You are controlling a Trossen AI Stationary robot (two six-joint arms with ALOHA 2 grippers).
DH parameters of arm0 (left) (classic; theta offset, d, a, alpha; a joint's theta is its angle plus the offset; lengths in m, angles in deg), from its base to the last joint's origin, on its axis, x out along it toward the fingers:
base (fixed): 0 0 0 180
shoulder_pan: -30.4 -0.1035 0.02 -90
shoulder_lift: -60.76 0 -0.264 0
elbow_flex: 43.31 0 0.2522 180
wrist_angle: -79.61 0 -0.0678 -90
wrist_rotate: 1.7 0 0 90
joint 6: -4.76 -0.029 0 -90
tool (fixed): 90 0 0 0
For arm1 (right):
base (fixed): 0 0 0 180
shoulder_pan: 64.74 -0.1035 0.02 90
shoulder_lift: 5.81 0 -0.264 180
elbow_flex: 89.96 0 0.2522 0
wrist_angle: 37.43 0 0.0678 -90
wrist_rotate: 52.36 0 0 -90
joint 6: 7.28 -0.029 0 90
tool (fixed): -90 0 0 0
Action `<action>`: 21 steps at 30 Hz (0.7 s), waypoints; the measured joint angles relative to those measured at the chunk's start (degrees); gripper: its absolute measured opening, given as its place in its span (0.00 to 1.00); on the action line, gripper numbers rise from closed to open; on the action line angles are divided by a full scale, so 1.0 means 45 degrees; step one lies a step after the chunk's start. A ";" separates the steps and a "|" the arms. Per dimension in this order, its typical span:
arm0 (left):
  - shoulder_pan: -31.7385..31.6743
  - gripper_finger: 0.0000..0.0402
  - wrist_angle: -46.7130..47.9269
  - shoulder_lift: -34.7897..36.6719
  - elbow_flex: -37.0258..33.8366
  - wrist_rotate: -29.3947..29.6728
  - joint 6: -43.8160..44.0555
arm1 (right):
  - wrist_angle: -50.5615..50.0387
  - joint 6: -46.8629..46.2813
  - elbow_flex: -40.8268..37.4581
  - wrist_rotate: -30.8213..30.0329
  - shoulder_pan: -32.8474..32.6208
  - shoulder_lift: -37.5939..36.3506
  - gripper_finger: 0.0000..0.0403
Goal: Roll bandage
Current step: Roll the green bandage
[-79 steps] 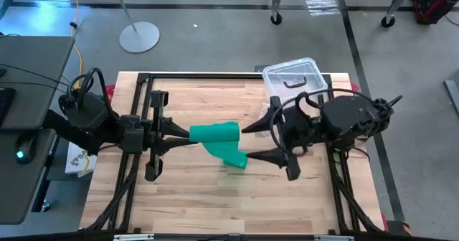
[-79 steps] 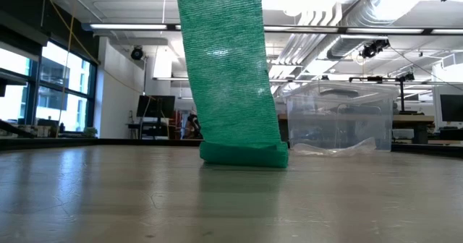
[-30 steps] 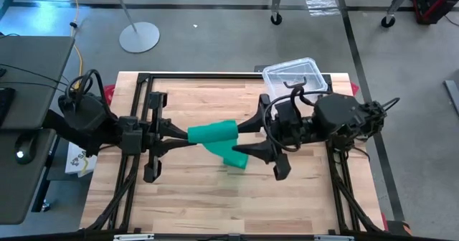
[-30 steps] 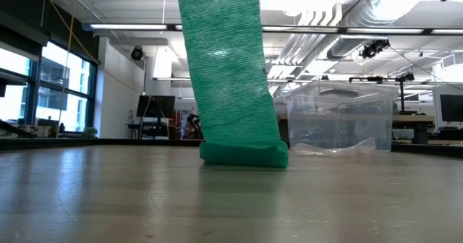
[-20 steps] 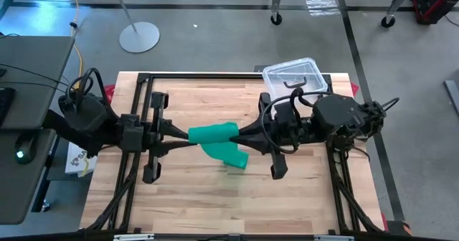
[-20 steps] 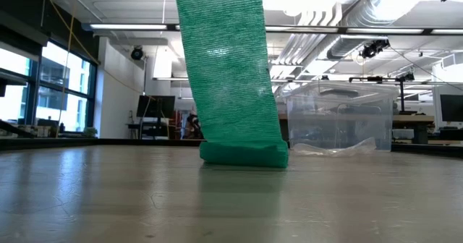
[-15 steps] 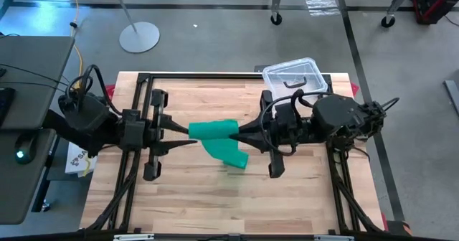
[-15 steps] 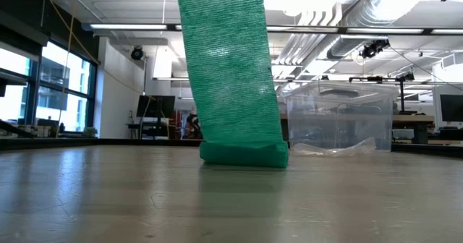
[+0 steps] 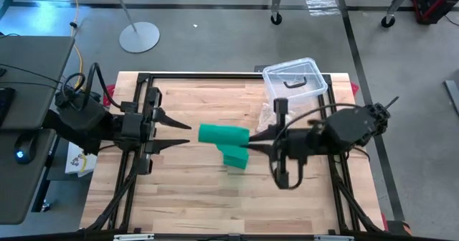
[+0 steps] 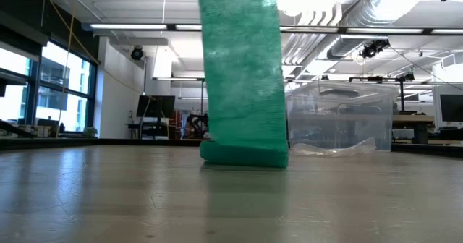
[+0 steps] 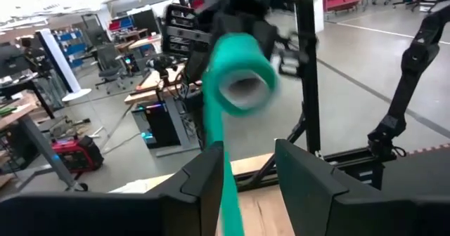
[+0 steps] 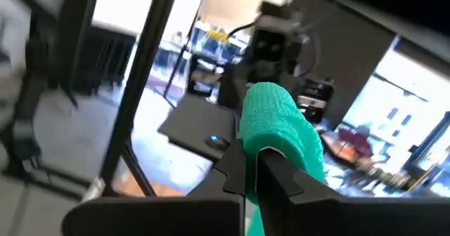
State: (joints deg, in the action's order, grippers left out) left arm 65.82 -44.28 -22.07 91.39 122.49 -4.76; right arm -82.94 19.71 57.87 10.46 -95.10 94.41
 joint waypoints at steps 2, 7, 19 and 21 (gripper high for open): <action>0.0000 0.30 -0.0025 0.0005 0.0000 0.0068 0.0000 | -0.0108 0.0874 -0.0002 -0.0005 -0.0158 0.0008 0.01; -0.0010 0.30 -0.0033 0.0005 0.0000 0.0302 -0.0264 | -0.0235 0.2067 0.0015 0.0051 -0.0472 -0.0030 0.01; -0.0685 0.36 -0.1560 -0.1240 0.0005 -0.0158 0.1401 | 0.1360 0.1101 0.0012 0.0051 -0.0502 -0.0024 0.01; -0.0825 0.40 -0.1776 -0.1309 0.0005 -0.0530 0.2176 | 0.1351 0.1100 0.0012 0.0053 -0.0502 -0.0034 0.01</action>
State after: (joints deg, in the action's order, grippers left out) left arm 62.11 -52.27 -27.96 91.41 120.11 5.03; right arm -76.86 24.66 57.93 10.70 -97.36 94.26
